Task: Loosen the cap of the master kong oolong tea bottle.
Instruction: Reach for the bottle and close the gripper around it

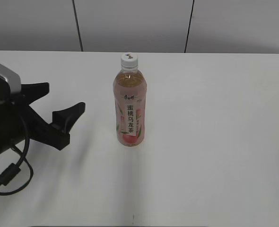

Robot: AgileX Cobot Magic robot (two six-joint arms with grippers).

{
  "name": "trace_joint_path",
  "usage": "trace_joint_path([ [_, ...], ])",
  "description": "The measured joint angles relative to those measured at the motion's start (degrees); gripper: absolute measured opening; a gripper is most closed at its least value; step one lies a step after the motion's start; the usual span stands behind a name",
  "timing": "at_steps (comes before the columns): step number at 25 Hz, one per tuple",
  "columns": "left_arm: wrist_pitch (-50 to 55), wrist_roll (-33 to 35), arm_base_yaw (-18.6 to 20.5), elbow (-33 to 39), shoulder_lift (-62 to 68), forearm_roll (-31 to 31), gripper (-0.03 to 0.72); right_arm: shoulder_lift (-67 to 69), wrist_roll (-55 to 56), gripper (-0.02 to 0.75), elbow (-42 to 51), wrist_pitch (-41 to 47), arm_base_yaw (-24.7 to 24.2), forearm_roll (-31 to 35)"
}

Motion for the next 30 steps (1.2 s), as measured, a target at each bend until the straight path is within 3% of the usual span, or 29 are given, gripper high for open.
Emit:
trace_joint_path([
  [5,-12.2,-1.0,0.0,0.0,7.5,11.0,0.585,0.0,0.0,0.319,0.0,0.0,0.0,0.0],
  [9,-13.5,-2.4,0.0,-0.1,14.1,15.8,0.585,0.0,0.1,0.319,0.0,0.0,0.0,0.0],
  [18,-13.7,-3.1,0.0,-4.2,18.1,21.1,0.589,0.0,0.1,0.319,0.0,0.0,0.0,0.1],
  [30,-14.1,-7.3,-0.9,-12.7,24.4,21.9,0.589,0.0,0.1,0.319,0.0,0.0,0.0,0.1],
])
